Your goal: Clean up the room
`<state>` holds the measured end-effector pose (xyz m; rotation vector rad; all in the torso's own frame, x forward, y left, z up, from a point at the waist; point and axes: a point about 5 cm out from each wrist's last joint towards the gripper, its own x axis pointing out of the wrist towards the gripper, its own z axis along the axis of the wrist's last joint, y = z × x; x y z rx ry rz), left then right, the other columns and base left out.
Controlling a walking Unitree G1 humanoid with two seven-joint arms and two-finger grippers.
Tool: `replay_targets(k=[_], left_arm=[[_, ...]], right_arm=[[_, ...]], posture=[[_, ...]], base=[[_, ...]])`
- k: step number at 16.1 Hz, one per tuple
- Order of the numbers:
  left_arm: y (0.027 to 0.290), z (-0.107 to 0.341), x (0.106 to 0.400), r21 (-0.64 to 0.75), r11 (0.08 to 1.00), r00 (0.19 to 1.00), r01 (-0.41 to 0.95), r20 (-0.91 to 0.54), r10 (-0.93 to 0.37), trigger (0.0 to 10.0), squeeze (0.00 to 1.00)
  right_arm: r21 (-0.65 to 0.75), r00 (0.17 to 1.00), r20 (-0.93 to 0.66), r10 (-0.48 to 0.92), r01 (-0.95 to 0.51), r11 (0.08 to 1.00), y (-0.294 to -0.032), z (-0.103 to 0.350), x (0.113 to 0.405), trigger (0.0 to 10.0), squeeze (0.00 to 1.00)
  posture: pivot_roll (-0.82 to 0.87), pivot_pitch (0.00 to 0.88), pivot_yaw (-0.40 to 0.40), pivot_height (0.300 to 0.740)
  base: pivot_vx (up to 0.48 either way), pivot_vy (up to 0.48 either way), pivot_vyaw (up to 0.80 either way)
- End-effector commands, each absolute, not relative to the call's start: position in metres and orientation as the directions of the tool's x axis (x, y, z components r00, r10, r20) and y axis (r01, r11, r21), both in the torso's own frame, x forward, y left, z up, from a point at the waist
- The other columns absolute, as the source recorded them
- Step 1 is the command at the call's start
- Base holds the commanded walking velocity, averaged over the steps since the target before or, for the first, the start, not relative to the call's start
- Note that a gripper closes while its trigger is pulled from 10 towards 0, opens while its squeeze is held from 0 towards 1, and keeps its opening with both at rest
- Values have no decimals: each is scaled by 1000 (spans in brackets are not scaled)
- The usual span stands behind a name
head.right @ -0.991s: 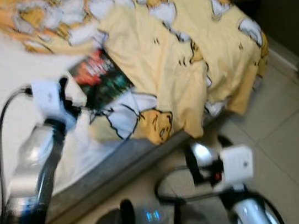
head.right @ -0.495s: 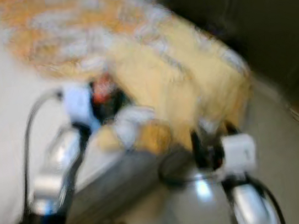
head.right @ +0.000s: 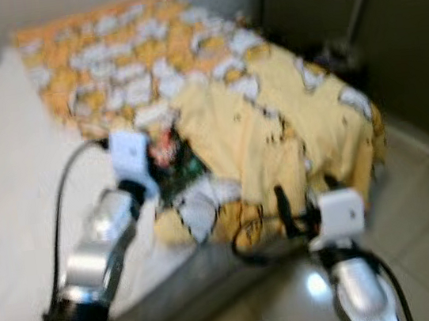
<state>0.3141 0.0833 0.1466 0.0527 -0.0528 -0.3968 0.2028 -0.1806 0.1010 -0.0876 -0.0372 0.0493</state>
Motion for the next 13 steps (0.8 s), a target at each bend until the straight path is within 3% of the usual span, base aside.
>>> replay_targets(k=[1,9,10,11,12,13], left_arm=[[98,141,315,75,936,938,345,15,-347,10000,0],[96,140,318,63,937,939,344,0,-345,10000,0],[102,128,334,-58,953,948,299,-96,-303,10000,0],[104,125,338,-90,954,947,285,-126,-294,10000,0],[111,108,351,-182,958,940,223,-219,-260,10000,0],[111,97,354,-232,953,926,197,-274,-258,10000,0]], right_arm=[[-72,996,53,78,-74,995,-174,103,206,10000,0],[-72,995,49,88,-85,994,-173,102,206,10000,0],[-56,994,32,107,-105,993,-168,102,194,10000,0],[-50,993,28,114,-112,992,-167,104,189,10000,0],[-36,987,-6,162,-162,986,-161,104,171,10000,0],[-37,980,-37,194,-195,980,-159,100,164,10000,0]], posture=[[9,41,17,740],[11,44,20,740],[-21,111,11,740],[-28,124,8,740],[-70,207,-1,740],[-88,237,-3,740]], base=[[480,0,0],[327,0,0],[0,0,0],[0,0,0],[0,0,0],[0,0,0]])
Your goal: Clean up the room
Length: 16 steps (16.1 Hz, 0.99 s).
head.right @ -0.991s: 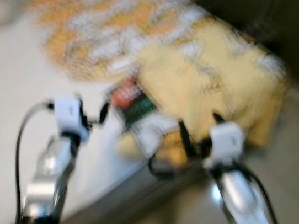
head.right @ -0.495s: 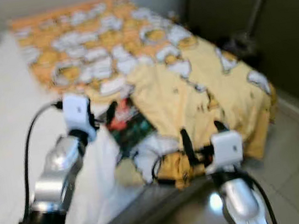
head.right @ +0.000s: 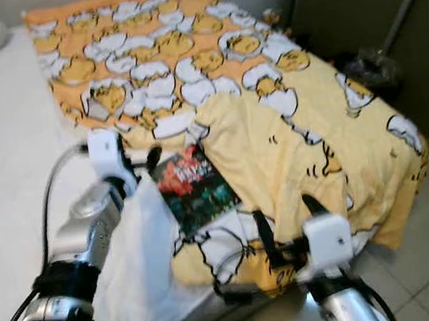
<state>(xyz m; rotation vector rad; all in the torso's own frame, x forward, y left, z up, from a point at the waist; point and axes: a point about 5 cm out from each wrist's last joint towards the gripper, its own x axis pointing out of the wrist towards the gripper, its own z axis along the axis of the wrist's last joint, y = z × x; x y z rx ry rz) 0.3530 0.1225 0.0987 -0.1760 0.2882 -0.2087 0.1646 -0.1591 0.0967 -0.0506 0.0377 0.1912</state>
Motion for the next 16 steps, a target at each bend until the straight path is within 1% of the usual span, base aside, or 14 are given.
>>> replay_targets(k=[1,2,3,4,6,10,12,14,16], left_arm=[[111,92,354,-259,949,920,178,-299,-254,10000,0],[110,82,353,-330,933,905,141,-340,-257,10000,0],[108,79,353,-371,920,896,128,-354,-268,10000,0],[106,74,352,-436,896,887,82,-378,-265,10000,0],[107,71,354,-498,866,886,33,-386,-256,10000,0],[117,66,354,-493,870,891,-20,-403,-207,10000,0],[126,70,358,-479,877,907,-31,-383,-177,10000,0],[134,81,362,-450,893,929,6,-327,-171,10000,0],[134,86,362,-431,901,936,42,-299,-187,10000,0]], right_arm=[[-37,976,-53,212,-214,976,-157,99,158,10000,0],[-28,971,-71,226,-229,973,-155,99,152,10000,0],[-23,970,-79,230,-232,972,-154,100,149,10000,0],[-13,967,-92,236,-238,971,-152,100,145,10000,0],[-1,963,-115,243,-245,970,-149,102,136,10000,0],[15,960,-147,239,-240,971,-147,100,127,10000,0],[18,959,-156,237,-237,971,-147,100,126,10000,0],[21,958,-159,240,-240,971,-147,99,126,10000,0],[21,954,-162,252,-252,968,-146,97,126,10000,0]], posture=[[-101,260,-8,740],[-123,292,-13,740],[-125,301,-16,740],[-137,320,-18,740],[-150,341,-19,740],[-155,356,-17,740],[-156,355,-15,740],[-147,348,-13,740],[-141,347,-10,740]], base=[[0,0,0],[0,0,0],[0,0,0],[0,0,0],[0,0,0],[0,0,0],[0,0,0],[0,0,0],[0,0,0]])
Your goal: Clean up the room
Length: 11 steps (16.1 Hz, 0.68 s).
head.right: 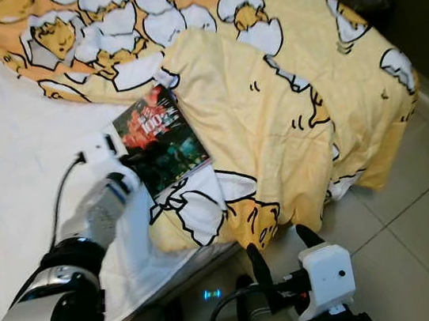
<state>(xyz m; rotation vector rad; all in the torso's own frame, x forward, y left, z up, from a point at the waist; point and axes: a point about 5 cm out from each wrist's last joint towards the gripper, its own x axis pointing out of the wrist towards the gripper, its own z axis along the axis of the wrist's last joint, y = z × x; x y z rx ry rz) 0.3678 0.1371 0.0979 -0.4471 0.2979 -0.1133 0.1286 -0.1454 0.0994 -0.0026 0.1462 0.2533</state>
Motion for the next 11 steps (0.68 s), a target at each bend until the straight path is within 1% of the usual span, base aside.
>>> replay_targets(k=[1,2,4,7,9,11], left_arm=[[132,87,360,-441,896,930,53,-305,-205,10000,0],[130,91,359,-446,893,930,66,-297,-216,10000,0],[136,93,361,-450,892,938,43,-290,-191,10000,0],[134,92,361,-501,865,936,30,-290,-200,10000,0],[127,96,361,-562,826,935,45,-268,-233,10000,0],[113,94,359,-625,777,916,75,-265,-302,10000,0]], right_arm=[[23,953,-165,255,-255,967,-145,96,125,10000,0],[25,952,-168,257,-257,966,-145,94,126,10000,0],[28,949,-166,267,-266,964,-144,93,129,10000,0],[27,948,-162,275,-274,961,-143,93,131,10000,0],[24,948,-164,274,-274,961,-144,93,131,10000,0],[22,947,-171,272,-273,962,-145,91,129,10000,0]], posture=[[-131,345,-6,740],[-116,337,-6,740],[-109,331,-8,740],[-112,325,-11,740],[-116,319,-12,740],[-129,302,-13,740]], base=[[0,0,0],[0,0,0],[0,0,0],[0,0,0],[0,0,0],[0,0,0]])
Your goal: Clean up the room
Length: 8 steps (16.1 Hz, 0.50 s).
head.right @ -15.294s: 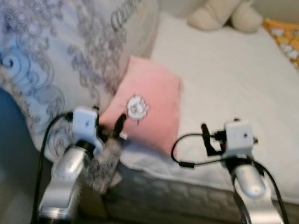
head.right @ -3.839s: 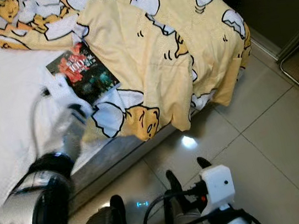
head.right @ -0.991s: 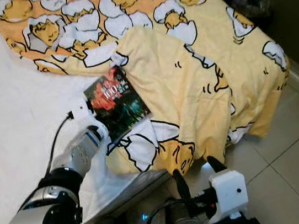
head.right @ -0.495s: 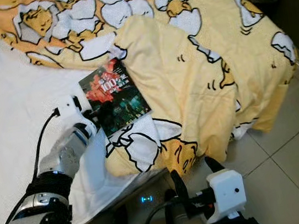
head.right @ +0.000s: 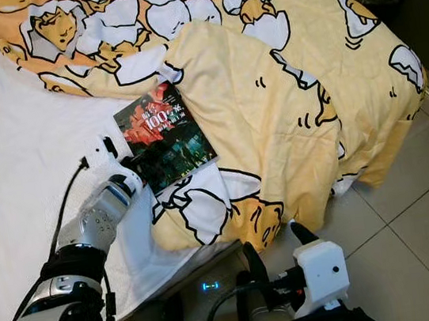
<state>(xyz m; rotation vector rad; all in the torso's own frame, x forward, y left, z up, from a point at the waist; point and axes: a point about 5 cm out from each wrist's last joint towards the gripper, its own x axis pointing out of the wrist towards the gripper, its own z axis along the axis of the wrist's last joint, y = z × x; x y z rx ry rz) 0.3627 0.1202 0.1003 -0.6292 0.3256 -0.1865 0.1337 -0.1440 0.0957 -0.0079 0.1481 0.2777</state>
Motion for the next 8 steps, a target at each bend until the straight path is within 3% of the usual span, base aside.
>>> replay_targets(k=[1,2,3,8], left_arm=[[110,93,359,-625,775,910,88,-267,-318,9255,0],[109,91,358,-624,777,907,87,-273,-321,3725,0],[109,87,357,-629,773,902,81,-284,-325,0,0],[104,74,352,-734,678,891,37,-282,-355,0,0]], right_arm=[[21,947,-172,271,-272,962,-145,91,129,10000,0],[21,947,-172,270,-271,962,-145,91,130,10000,0],[21,947,-172,270,-271,962,-145,91,130,10000,0],[34,947,-173,270,-268,963,-144,91,130,10000,0]], posture=[[-131,299,-13,740],[-131,301,-13,740],[-131,305,-13,740],[-137,318,-18,740]], base=[[0,0,0],[0,0,0],[0,0,0],[0,0,0]])
